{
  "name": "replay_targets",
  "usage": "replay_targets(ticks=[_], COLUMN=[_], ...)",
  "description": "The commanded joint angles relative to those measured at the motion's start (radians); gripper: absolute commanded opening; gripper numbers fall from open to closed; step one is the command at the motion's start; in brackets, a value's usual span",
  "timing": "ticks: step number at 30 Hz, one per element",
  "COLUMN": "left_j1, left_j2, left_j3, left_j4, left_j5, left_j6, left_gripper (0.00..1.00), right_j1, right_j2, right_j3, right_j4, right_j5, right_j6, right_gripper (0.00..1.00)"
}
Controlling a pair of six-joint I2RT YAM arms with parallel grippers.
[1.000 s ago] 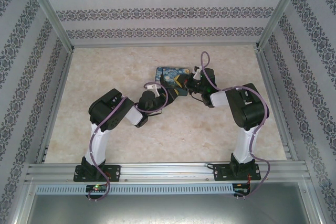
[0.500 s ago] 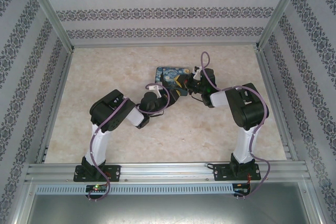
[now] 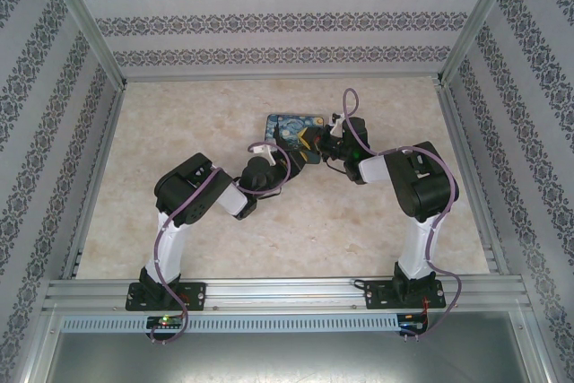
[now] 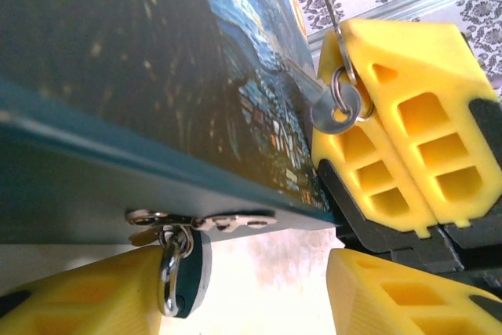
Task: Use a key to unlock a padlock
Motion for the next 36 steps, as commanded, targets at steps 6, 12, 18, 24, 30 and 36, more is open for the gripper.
replay_targets(ticks=[6,12,18,24,30,36], left_j1=[-0.007,-0.007,-0.007,-0.007,-0.006,-0.006], left_j2=[0.02,0.019,0.014,0.014,0.017,0.02], left_j3=[0.031,0.031,0.029,0.033,0.035,0.037], left_j4=[-0.061,-0.115,-0.159,-0.191,-0.212,-0.222], left_j5=[-0.03,-0.006,-0.002,-0.005,-0.014,-0.022], left_j6=[0.0,0.032,0.064,0.082,0.095,0.095], left_gripper=[0.46,0.45,0.38,0.35,0.3,0.24], right_j1=[0.011,0.013,0.013,0.01,0.011,0.009], right_j2=[0.023,0.027,0.034,0.037,0.039,0.039], right_j3=[-0.006,-0.006,-0.005,-0.007,-0.01,-0.009], right_j4=[0.022,0.026,0.033,0.038,0.042,0.044], right_j5=[-0.002,-0.002,-0.002,-0.003,-0.003,-0.004], right_j6=[0.002,0.005,0.009,0.011,0.013,0.014], right_gripper=[0.0,0.0,0.0,0.0,0.0,0.0])
